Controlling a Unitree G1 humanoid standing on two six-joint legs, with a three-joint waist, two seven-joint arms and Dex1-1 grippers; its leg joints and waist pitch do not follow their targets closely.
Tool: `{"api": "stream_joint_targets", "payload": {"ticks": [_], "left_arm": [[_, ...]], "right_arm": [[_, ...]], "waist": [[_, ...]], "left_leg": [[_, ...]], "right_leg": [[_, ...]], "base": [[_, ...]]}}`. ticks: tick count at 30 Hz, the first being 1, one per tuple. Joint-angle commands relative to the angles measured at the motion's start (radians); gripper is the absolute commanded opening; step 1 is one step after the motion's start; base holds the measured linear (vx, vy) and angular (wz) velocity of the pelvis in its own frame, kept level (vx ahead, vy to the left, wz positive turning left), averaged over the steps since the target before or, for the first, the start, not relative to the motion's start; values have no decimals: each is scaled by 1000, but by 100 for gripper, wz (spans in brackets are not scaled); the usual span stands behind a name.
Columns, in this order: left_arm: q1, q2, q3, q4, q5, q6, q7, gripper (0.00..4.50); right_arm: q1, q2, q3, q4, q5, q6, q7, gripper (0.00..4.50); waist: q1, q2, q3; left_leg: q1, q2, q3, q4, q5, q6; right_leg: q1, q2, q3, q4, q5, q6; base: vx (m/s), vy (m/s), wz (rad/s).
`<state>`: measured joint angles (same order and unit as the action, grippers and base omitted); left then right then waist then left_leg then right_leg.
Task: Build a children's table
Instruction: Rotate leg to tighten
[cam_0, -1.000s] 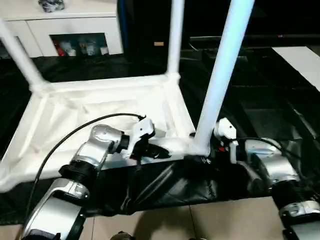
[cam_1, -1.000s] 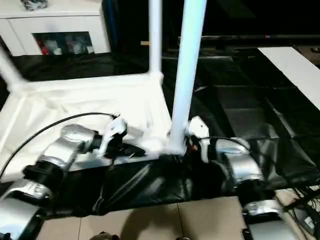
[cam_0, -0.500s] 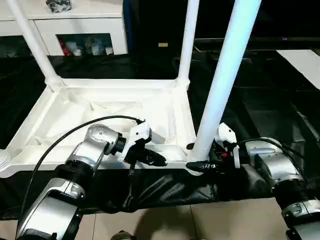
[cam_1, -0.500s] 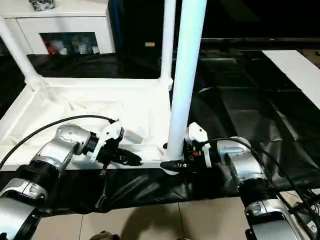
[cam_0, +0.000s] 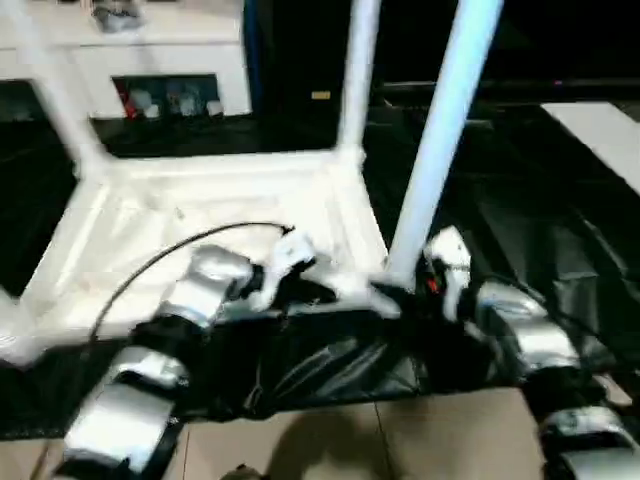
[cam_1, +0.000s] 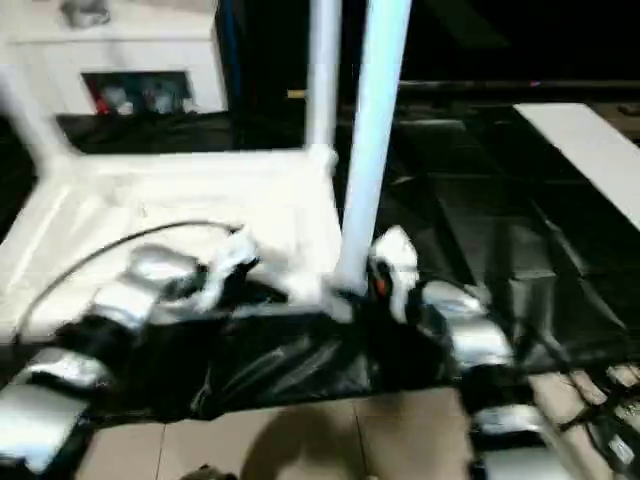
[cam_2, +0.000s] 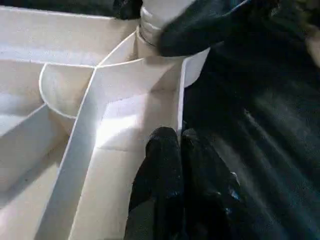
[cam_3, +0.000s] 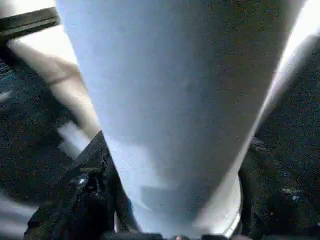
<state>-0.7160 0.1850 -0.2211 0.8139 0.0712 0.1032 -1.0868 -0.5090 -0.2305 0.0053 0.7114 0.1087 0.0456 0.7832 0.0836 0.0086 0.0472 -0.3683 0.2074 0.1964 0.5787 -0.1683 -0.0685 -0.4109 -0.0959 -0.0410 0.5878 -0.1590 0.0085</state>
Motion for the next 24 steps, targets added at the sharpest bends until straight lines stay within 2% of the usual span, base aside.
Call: {"api": "stream_joint_targets", "payload": {"ticks": [1,4,5,9,10,11,12,13,15,16,19,21,24], "left_arm": [[-35,-111,-18,-5,-19,15,97,0],[-38,-153,-12,0,-10,28,174,0],[-34,-176,-18,-3,4,31,209,0],[-20,-187,-34,-16,25,29,220,0],[-16,-184,-35,-19,25,30,218,0],[-14,-175,-39,-18,29,21,214,0],[-14,-170,-41,-16,31,15,211,0],[-16,-158,-35,-12,29,12,210,0],[-15,-149,-35,-12,30,6,205,0],[-13,-138,-36,-12,31,-3,195,0],[-6,-103,-40,-12,35,-37,152,0],[1,-62,-47,-14,33,-80,82,0],[5,-35,-52,-15,31,-123,27,0]], "right_arm": [[-19,98,43,36,-37,16,-127,270],[-39,152,17,63,-44,13,-251,269],[-61,194,1,88,-49,11,-344,269],[-85,232,4,110,-71,-27,-423,269],[-87,237,3,106,-68,-47,-420,304],[-87,240,-6,101,-62,-69,-419,304],[-88,239,-10,99,-59,-77,-419,325],[-83,232,-16,88,-45,-82,-388,345],[-78,223,-15,81,-42,-88,-365,359],[-74,211,-12,77,-40,-95,-340,359],[-58,167,1,64,-28,-113,-250,396],[-37,110,25,44,-21,-116,-134,406],[-25,74,38,29,-9,-111,-46,428]], "waist": [[-9,-5,-54],[-18,-6,-59],[-26,-2,-57],[-33,-1,-58],[-32,-3,-58],[-33,-6,-59],[-31,-4,-59],[-31,-4,-60],[-31,-3,-61],[-30,-6,-62],[-29,-6,-63],[-27,-8,-65],[-24,-6,-67]], "left_leg": [[20,11,-19,-77,-377,-12],[17,11,-18,-81,-368,-5],[17,12,-17,-81,-374,-7],[17,9,-15,-81,-389,0],[19,10,-13,-79,-391,5],[15,10,-13,-80,-382,10],[14,11,-13,-80,-371,13],[13,11,-12,-80,-356,16],[11,12,-10,-79,-342,21],[10,13,-10,-78,-332,26],[8,13,-9,-77,-315,36],[6,14,-7,-74,-283,50],[4,15,-5,-69,-246,75]], "right_leg": [[29,-42,13,-101,-576,-122],[33,-37,10,-99,-502,-134],[29,-36,12,-98,-471,-149],[30,-34,13,-98,-448,-157],[28,-35,14,-99,-444,-157],[31,-35,15,-97,-433,-159],[32,-35,16,-95,-415,-162],[35,-34,17,-92,-390,-168],[37,-34,18,-88,-356,-179],[38,-35,18,-85,-339,-185],[42,-35,19,-81,-305,-196],[47,-35,19,-75,-254,-210],[51,-34,19,-68,-188,-236]], "base": [[0,0,0],[0,0,0],[0,0,0],[0,0,0],[0,0,0],[0,0,0],[0,0,0],[0,0,0],[0,0,0],[0,0,0],[0,0,0],[0,0,0],[0,0,0]]}}
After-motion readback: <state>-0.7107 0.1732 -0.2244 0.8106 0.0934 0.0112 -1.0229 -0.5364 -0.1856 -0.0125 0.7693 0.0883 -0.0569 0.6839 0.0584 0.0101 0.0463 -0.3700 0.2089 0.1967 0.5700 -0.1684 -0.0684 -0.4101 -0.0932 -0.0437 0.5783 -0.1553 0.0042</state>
